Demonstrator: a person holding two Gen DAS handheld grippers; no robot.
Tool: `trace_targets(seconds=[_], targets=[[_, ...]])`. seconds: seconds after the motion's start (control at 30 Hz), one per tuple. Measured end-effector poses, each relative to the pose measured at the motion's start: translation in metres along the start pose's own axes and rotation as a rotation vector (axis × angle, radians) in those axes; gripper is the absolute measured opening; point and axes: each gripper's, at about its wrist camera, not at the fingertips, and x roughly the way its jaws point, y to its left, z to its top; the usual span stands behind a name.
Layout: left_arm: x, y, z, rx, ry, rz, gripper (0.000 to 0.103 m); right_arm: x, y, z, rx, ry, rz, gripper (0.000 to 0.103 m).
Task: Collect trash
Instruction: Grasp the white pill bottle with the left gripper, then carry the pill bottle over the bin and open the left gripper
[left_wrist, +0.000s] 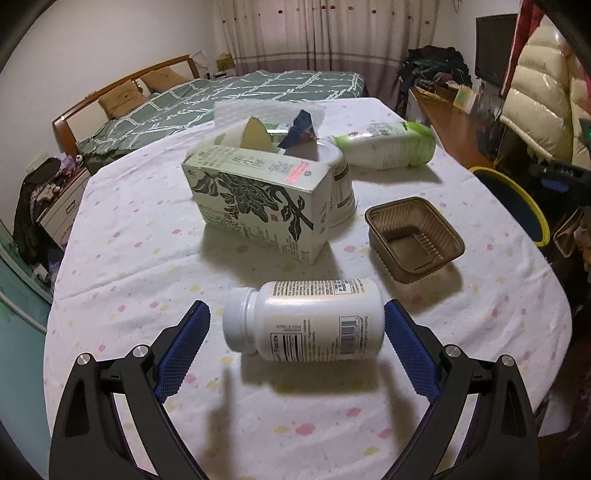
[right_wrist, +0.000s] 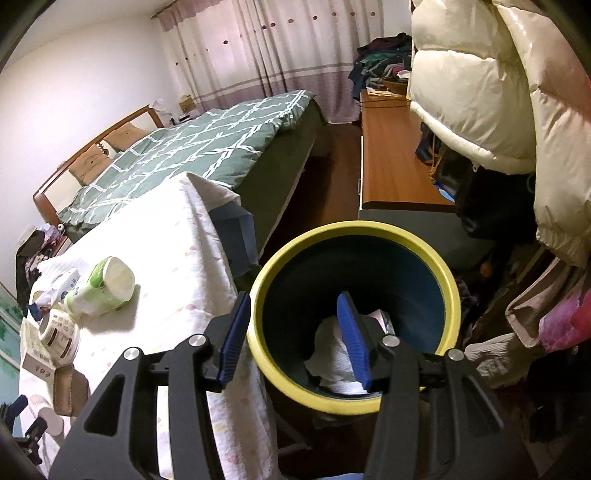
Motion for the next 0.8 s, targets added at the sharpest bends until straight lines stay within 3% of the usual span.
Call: trace_targets(seconds=[0.27, 0.37, 0.8], targets=[[0.014, 0.002, 0.001, -0.025, 0.025, -0.028, 0.093, 0.002, 0.0, -0.005, -0.005, 0.013, 0.014, 0.047], [0.016, 0.003, 0.001, -0.036, 0.034, -0.043, 0.083, 0.001, -0.001, -0.006, -0.004, 0.01, 0.016, 0.047], [-0.01, -0.009, 0.009, -0.016, -0.002, -0.06, 0.083, -0.022, -0.005, -0.017, -0.024, -0.026, 0.021, 0.047]])
